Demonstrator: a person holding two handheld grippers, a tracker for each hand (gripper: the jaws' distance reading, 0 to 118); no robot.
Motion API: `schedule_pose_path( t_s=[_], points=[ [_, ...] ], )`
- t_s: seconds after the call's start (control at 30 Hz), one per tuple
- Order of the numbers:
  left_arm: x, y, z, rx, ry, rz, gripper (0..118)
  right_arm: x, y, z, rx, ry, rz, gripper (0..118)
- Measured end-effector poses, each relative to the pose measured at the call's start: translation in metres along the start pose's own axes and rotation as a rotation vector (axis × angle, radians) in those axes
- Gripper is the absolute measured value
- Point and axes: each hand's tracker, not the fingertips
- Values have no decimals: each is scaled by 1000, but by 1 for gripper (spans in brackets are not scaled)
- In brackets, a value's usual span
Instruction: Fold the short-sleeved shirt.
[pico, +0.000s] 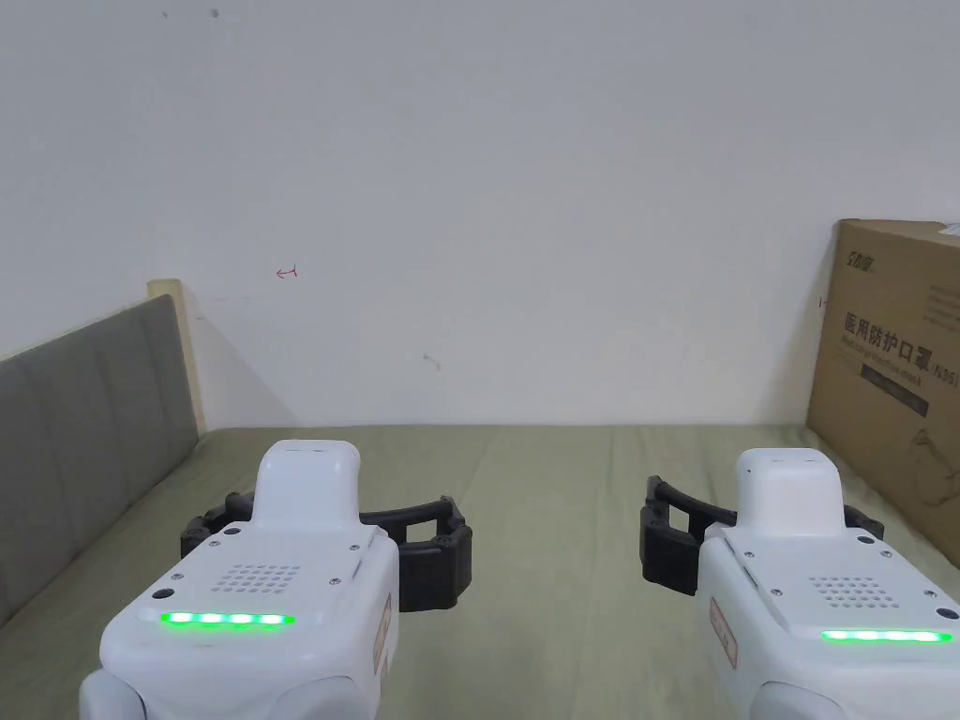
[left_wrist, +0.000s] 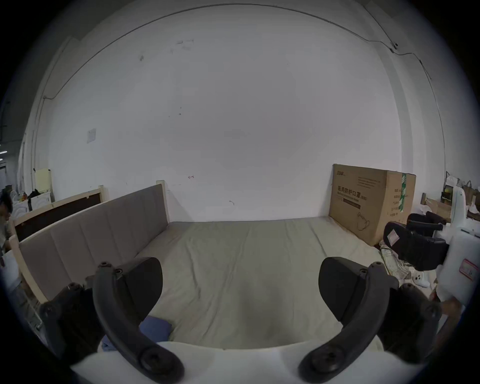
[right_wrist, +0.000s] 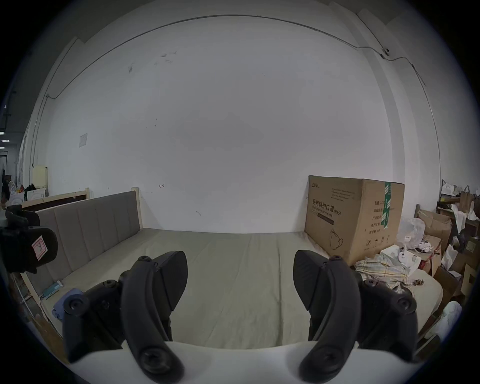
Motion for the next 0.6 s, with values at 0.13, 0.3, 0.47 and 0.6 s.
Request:
schedule_pose_path(
  t_s=[0.13,0.3,0.47,0.6],
  points=[
    [1,-2,-2,-19,-3,-13,118,2,-1,-1,-3,-3,-3,91],
    [2,-3,-1,6,-1,-22,118,3,-4,-2,-14,-7,1,91],
    [2,-3,-2,5,-28,-15,118,3,-7,-2,-22,-8,0,91],
    [5,-7,-1,27,-16,-22,118,4,-8,-3,-28,-11,5,91]
  ],
)
